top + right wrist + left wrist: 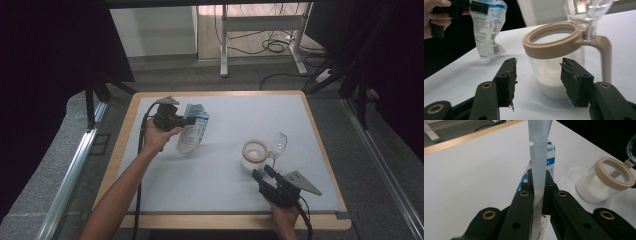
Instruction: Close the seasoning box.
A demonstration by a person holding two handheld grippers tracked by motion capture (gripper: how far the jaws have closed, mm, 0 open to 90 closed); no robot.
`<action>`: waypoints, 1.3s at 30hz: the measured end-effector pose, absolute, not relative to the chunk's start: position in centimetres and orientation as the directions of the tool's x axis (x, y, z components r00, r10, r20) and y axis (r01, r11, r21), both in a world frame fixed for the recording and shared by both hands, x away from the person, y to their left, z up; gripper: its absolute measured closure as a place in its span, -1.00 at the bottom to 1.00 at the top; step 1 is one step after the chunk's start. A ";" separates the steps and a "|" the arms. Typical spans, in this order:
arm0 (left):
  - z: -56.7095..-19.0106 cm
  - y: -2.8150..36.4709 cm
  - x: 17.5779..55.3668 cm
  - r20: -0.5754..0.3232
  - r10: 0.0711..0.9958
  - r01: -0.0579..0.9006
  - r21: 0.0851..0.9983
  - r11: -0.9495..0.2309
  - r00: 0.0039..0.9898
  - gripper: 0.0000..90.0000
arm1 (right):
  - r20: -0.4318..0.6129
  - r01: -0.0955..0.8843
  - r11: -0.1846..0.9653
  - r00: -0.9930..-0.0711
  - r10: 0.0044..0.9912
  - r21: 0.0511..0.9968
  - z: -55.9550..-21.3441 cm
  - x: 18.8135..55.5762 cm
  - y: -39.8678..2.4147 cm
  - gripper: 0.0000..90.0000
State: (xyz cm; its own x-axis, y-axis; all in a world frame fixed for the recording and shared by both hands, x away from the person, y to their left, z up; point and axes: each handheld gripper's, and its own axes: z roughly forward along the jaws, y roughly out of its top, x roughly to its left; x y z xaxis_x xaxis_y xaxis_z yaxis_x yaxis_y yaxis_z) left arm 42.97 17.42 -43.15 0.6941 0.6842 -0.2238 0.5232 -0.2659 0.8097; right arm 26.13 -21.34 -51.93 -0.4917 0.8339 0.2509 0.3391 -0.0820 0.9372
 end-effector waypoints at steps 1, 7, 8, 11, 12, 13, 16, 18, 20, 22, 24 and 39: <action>-43.2 17.8 43.1 -0.223 0.692 0.524 0.812 -0.258 0.687 0.98 | 0.253 0.341 -0.084 -0.487 0.836 0.936 -51.9 26.1 -21.5 0.04; -43.5 19.5 43.6 -0.239 0.725 0.536 0.819 -0.207 0.646 0.98 | 0.261 0.337 -0.106 -0.454 0.852 0.936 -52.0 26.4 -22.6 0.04; -43.6 19.7 43.7 -0.240 0.729 0.536 0.820 -0.202 0.641 0.98 | 0.260 0.336 -0.108 -0.451 0.854 0.936 -51.9 26.4 -22.8 0.04; -44.1 20.2 43.9 -0.239 0.742 0.539 0.821 -0.191 0.627 0.98 | 0.263 0.334 -0.114 -0.445 0.856 0.936 -51.9 26.4 -23.0 0.04; -44.2 20.4 44.0 -0.243 0.746 0.543 0.819 -0.185 0.620 0.98 | 0.264 0.334 -0.116 -0.442 0.857 0.936 -51.9 26.5 -23.1 0.04; -44.5 20.6 44.0 -0.240 0.751 0.543 0.819 -0.183 0.615 0.98 | 0.265 0.333 -0.118 -0.441 0.858 0.936 -51.9 26.5 -23.2 0.04; -45.0 21.3 44.0 -0.239 0.763 0.538 0.826 -0.165 0.600 0.98 | 0.262 0.331 -0.117 -0.437 0.860 0.936 -51.9 26.6 -23.3 0.04; -45.1 21.8 43.9 -0.238 0.771 0.537 0.830 -0.154 0.590 0.98 | 0.265 0.334 -0.120 -0.433 0.861 0.935 -51.9 26.6 -23.4 0.04; -45.3 22.1 43.7 -0.236 0.773 0.535 0.831 -0.154 0.589 0.98 | 0.263 0.332 -0.119 -0.432 0.863 0.936 -51.9 26.6 -23.5 0.04; -45.3 22.4 43.4 -0.227 0.777 0.532 0.832 -0.159 0.587 0.97 | 0.266 0.331 -0.124 -0.428 0.864 0.935 -51.8 26.6 -23.6 0.04; -45.4 22.6 43.1 -0.224 0.776 0.528 0.834 -0.161 0.590 0.96 | 0.266 0.330 -0.126 -0.425 0.865 0.936 -51.8 26.7 -23.8 0.04; -45.5 22.6 42.7 -0.207 0.769 0.507 0.845 -0.171 0.605 0.68 | 0.269 0.323 -0.138 -0.407 0.873 0.936 -51.6 26.8 -24.4 0.04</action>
